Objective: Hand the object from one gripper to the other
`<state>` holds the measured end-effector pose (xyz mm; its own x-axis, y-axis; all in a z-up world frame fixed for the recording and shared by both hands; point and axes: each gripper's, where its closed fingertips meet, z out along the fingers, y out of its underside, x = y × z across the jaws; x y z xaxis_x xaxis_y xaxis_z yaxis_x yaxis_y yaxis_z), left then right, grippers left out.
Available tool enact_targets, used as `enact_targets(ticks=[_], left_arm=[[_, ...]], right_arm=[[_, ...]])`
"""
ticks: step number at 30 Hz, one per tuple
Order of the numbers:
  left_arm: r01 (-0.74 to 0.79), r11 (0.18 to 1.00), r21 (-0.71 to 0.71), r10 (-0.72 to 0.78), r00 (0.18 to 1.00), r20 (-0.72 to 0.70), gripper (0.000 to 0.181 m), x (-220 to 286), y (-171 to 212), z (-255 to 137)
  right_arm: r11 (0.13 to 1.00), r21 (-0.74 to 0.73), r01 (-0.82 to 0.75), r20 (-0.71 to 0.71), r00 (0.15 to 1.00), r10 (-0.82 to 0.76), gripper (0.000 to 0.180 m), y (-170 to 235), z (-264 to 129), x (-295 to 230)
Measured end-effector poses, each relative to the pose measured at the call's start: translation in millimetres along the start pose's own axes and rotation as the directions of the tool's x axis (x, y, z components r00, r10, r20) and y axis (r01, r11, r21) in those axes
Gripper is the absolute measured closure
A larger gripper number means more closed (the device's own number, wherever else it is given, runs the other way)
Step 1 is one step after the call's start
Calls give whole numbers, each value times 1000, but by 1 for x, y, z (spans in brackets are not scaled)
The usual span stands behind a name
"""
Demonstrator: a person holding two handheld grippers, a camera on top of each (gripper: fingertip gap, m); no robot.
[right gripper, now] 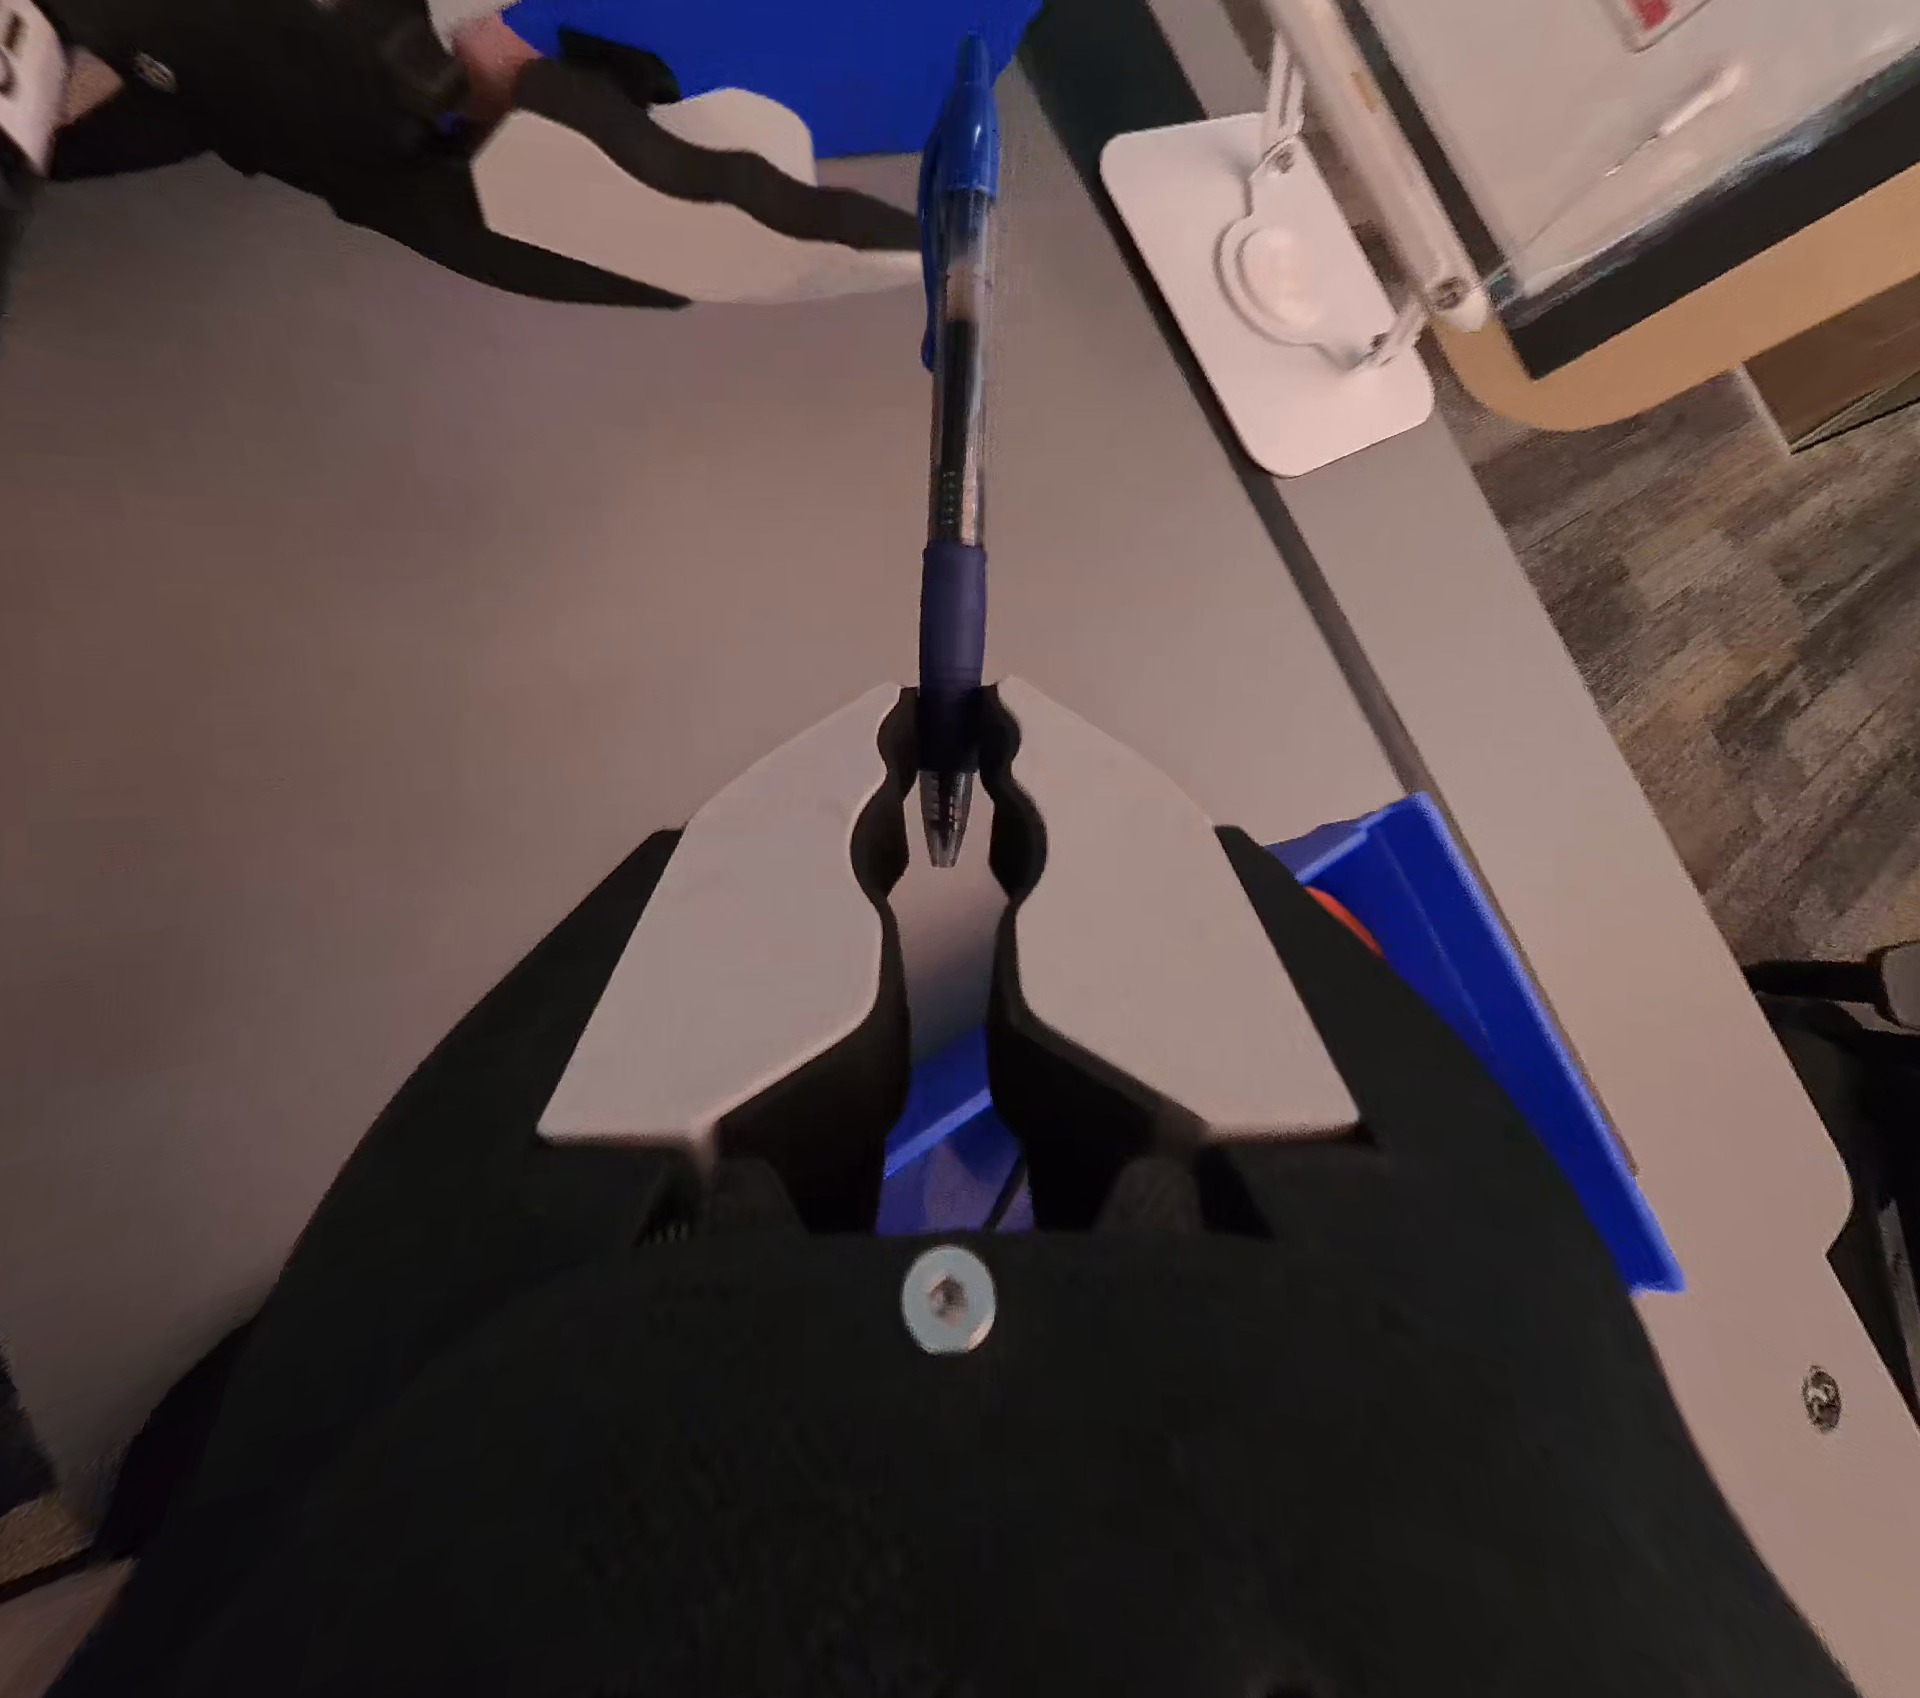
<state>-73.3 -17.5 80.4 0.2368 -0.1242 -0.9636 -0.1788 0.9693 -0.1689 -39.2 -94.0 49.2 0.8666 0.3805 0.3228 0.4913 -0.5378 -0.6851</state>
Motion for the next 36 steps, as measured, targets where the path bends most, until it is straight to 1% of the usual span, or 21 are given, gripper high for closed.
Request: enact_targets(ticks=[2,6,9,11,13,14,15,17,18,19,21,23,25,26,27,28,30,32,33,34,36], left_arm=[[-54,999,6,54,998,-18,141,8,-2,0],[-148,989,2,147,988,-49,161,22,-2,1],[-175,984,-7,175,983,-60,166,26,0,2],[-114,993,-40,112,993,-49,167,20,5,4],[13,999,-47,-14,1000,-3,168,5,7,4],[98,994,-53,-97,995,20,168,-4,9,3],[195,979,-54,-194,980,36,169,-13,11,3],[415,909,-31,-413,909,49,171,-29,13,1],[529,848,-13,-528,848,39,170,-35,12,0],[636,771,10,-636,771,18,171,-39,9,-1],[793,607,43,-793,609,-39,170,-44,2,-3],[877,473,83,-872,480,-97,171,-48,-7,-6],[932,350,91,-917,361,-170,170,-46,-20,-7],[952,294,81,-928,305,-213,171,-43,-27,-7],[967,247,69,-934,256,-250,171,-40,-34,-7],[975,212,59,-935,220,-278,171,-37,-40,-8],[983,177,39,-931,180,-318,170,-31,-49,-8],[986,166,17,-920,161,-356,170,-25,-57,-8],[986,165,11,-913,156,-377,170,-22,-61,-8],[985,172,2,-904,158,-398,170,-18,-65,-8],[976,215,-29,-891,184,-415,169,-7,-67,-5]], right_arm=[[1000,-25,-5,17,1000,5,168,0,2,-8],[998,-45,-41,76,996,45,168,-1,3,-21],[997,-25,-74,78,994,76,168,-4,1,-21],[995,76,-68,29,997,66,167,-18,-5,-10],[976,212,-41,-36,998,50,163,-37,-19,2],[956,294,3,-102,994,28,149,-49,-29,10],[924,376,70,-181,983,-1,146,-60,-42,17],[823,530,202,-334,942,-16,139,-82,-72,27],[756,607,244,-373,928,0,136,-91,-87,28],[687,681,254,-372,928,26,133,-99,-100,25],[563,809,170,-269,958,97,136,-110,-115,20],[450,893,22,-96,985,142,141,-119,-118,15],[377,917,-133,74,983,166,145,-125,-108,12],[378,905,-194,141,976,163,145,-127,-97,8],[407,882,-237,187,969,158,144,-128,-83,5],[447,856,-260,214,965,152,143,-128,-67,2],[515,816,-263,222,965,140,144,-127,-43,-3],[555,794,-249,223,968,114,152,-125,-30,-8],[572,785,-237,232,969,84,165,-124,-27,-12],[587,779,-219,239,970,45,169,-123,-26,-17],[676,707,-207,229,972,58,168,-115,-17,-14]])
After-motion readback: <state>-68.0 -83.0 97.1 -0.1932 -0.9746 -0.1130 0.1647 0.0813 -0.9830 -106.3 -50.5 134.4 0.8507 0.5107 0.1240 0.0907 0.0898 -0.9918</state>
